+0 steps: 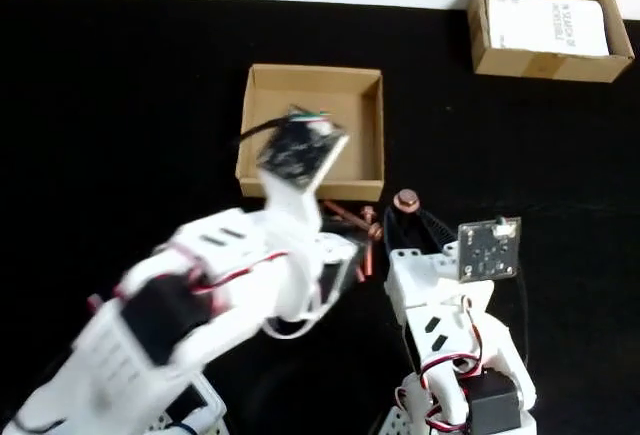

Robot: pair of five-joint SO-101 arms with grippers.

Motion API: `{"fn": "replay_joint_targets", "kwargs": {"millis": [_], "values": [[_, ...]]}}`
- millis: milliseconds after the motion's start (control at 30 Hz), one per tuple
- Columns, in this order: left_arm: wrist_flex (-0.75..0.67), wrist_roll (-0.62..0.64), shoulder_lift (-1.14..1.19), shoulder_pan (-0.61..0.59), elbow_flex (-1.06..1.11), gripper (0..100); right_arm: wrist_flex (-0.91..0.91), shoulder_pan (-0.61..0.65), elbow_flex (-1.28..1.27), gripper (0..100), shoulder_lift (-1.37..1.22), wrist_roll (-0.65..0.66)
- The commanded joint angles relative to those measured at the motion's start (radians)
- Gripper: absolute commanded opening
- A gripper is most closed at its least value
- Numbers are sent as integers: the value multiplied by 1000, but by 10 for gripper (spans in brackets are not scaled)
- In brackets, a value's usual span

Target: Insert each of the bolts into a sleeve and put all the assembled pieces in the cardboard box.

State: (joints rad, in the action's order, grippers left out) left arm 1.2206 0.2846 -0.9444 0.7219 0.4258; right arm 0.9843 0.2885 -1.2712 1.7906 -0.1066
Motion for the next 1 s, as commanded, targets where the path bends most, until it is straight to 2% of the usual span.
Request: {"fn": "replay_joint_targets", "kwargs": {"millis": [0,133,333,500,633,800,967], "values": [[-2,-48,-111,-97,-27,9,-12,-10,182,8,-128,-81],[-2,-51,-216,-272,22,8,-10,-7,467,8,-421,-170],[-2,-51,-384,-545,225,8,48,-5,869,8,-862,-166],[-2,-51,-565,-684,412,8,170,107,1144,8,-1135,38],[-6,-54,-708,-771,579,9,237,176,1279,8,-1300,293],[-126,-183,-868,-903,862,9,243,193,1408,8,-1474,563],[-259,-199,-868,-1041,1021,9,209,191,1569,8,-1681,687]]}}
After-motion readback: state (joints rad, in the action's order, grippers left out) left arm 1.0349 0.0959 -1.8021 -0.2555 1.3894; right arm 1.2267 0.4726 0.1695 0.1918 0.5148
